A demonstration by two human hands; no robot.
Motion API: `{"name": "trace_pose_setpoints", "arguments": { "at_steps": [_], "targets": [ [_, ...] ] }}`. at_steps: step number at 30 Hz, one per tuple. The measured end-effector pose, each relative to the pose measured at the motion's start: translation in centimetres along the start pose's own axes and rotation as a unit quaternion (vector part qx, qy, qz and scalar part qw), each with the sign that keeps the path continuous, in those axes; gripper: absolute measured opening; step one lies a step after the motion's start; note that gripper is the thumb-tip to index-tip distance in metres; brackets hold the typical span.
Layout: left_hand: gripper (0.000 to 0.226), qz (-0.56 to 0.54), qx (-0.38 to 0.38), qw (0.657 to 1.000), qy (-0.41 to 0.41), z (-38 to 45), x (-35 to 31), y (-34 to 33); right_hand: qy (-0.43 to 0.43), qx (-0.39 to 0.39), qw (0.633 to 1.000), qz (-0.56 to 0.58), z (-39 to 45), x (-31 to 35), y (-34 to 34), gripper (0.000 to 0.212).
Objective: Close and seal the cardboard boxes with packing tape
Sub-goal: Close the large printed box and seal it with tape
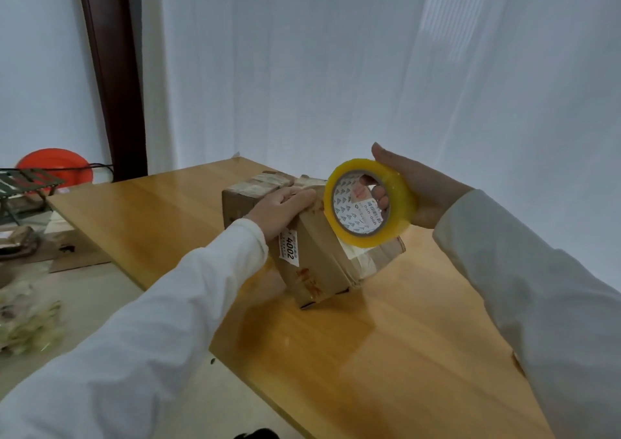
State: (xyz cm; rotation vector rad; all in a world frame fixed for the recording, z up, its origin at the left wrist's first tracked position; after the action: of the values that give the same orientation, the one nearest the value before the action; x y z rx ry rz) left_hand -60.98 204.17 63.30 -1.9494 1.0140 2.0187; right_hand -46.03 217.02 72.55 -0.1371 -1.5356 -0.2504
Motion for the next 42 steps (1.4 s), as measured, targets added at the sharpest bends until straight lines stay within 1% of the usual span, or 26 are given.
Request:
{"name": "trace_pose_setpoints", "arguments": {
  "at_steps": [3, 5, 6, 8, 12, 14, 15, 16, 18, 20, 23, 26, 29, 30, 31, 33, 34, 35, 36, 37, 38, 39, 40, 41, 42],
  "targets": [
    [0.034, -0.039, -0.015, 0.999, 0.004, -0.1, 0.1, -0.5, -0.036, 0.008, 0.999, -0.024, -0.7, 0.0, 0.3, 0.042],
    [0.024, -0.080, -0.024, 0.996, 0.031, 0.0, 0.3, -0.7, -0.083, -0.006, 0.991, -0.105, -1.5, -0.3, 0.8, 0.041],
    [0.023, -0.103, -0.031, 0.993, 0.044, 0.0, 0.4, -0.7, -0.102, -0.013, 0.984, -0.143, -1.9, -0.4, 1.0, 0.042],
    [0.023, -0.121, -0.040, 0.990, 0.060, 0.3, 0.5, -0.8, -0.119, -0.013, 0.978, -0.172, -2.5, -0.6, 1.0, 0.045],
    [0.030, -0.128, -0.055, 0.988, 0.068, 0.4, 0.7, -1.1, -0.130, -0.020, 0.978, -0.163, -3.1, -0.5, 0.8, 0.046],
    [0.031, -0.144, -0.065, 0.983, 0.097, 0.4, 1.3, -1.0, -0.145, -0.037, 0.977, -0.151, -3.2, -0.8, 1.2, 0.046],
    [0.034, -0.148, -0.071, 0.979, 0.121, 0.2, 2.1, -0.9, -0.157, -0.034, 0.973, -0.166, -3.3, -1.3, 1.4, 0.045],
    [0.043, -0.162, -0.076, 0.972, 0.151, 0.0, 3.1, -1.0, -0.174, -0.021, 0.965, -0.195, -3.4, -2.2, 1.4, 0.043],
    [0.064, -0.210, -0.079, 0.951, 0.214, -0.2, 5.5, -1.4, -0.215, 0.008, 0.942, -0.258, -4.0, -4.6, 1.5, 0.040],
    [0.069, -0.210, -0.084, 0.947, 0.228, -0.5, 6.0, -1.3, -0.255, 0.023, 0.929, -0.265, -4.6, -7.2, 1.7, 0.048],
    [0.086, -0.173, -0.052, 0.951, 0.252, 0.0, 5.7, -1.3, -0.262, 0.017, 0.940, -0.217, -4.7, -9.2, 2.0, 0.053],
    [0.080, -0.189, -0.036, 0.949, 0.250, 0.4, 6.1, -1.5, -0.244, 0.021, 0.947, -0.209, -4.2, -9.9, 1.8, 0.052],
    [0.113, -0.195, -0.051, 0.943, 0.265, 2.6, 8.1, -1.8, -0.214, 0.025, 0.958, -0.188, -4.3, -10.4, 1.5, 0.048],
    [0.114, -0.191, -0.051, 0.943, 0.266, 3.6, 8.8, -1.8, -0.197, 0.025, 0.965, -0.169, -4.4, -10.3, 1.5, 0.046],
    [0.108, -0.194, -0.049, 0.939, 0.281, 3.9, 9.0, -1.7, -0.171, 0.018, 0.975, -0.140, -4.5, -9.8, 1.6, 0.044],
    [0.085, -0.216, -0.025, 0.921, 0.323, 1.8, 7.8, -2.1, -0.087, -0.016, 0.996, -0.029, -4.7, -7.2, 1.8, 0.037],
    [0.074, -0.213, 0.003, 0.918, 0.335, 0.8, 7.6, -2.5, -0.034, -0.030, 0.998, 0.046, -4.7, -5.4, 1.9, 0.033],
    [0.066, -0.197, 0.047, 0.916, 0.347, -0.2, 7.5, -3.3, 0.018, -0.032, 0.994, 0.105, -4.6, -3.4, 1.9, 0.029],
    [0.058, -0.157, 0.085, 0.918, 0.353, -0.7, 7.9, -4.3, 0.061, -0.020, 0.990, 0.126, -4.4, -1.5, 1.7, 0.028],
    [0.049, -0.105, 0.121, 0.919, 0.361, -1.4, 8.0, -5.2, 0.084, 0.000, 0.991, 0.100, -4.1, -0.3, 1.6, 0.033],
    [0.038, -0.048, 0.143, 0.919, 0.363, -1.9, 7.9, -6.1, 0.087, 0.019, 0.995, 0.048, -3.7, 0.3, 1.2, 0.035],
    [0.028, 0.007, 0.138, 0.925, 0.355, -1.9, 7.4, -6.5, 0.079, 0.033, 0.996, -0.009, -3.2, 0.3, 0.8, 0.033],
    [0.023, 0.057, 0.106, 0.938, 0.326, -1.2, 6.7, -6.4, 0.066, 0.040, 0.996, -0.042, -2.8, 0.1, 0.4, 0.033],
    [0.022, 0.073, 0.066, 0.954, 0.282, -0.6, 5.5, -6.0, 0.057, 0.037, 0.997, -0.049, -2.4, -0.3, -0.1, 0.036],
    [0.023, 0.060, 0.029, 0.971, 0.228, 0.1, 3.9, -5.4, 0.053, 0.027, 0.997, -0.041, -2.1, -0.6, -0.5, 0.040]
  ]
}}
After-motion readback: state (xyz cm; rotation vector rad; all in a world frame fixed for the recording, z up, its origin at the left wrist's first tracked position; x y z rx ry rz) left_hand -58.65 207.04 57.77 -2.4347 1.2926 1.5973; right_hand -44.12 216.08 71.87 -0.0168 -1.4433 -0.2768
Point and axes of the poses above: each hand's wrist, its own z-axis towards the middle knuckle, its own y-axis out of the back of the hand, x = y × z, the point moved 4 cm from there along z, towards the middle knuckle, and after that the axes turned 14 degrees about y, right-handed, at the moved point
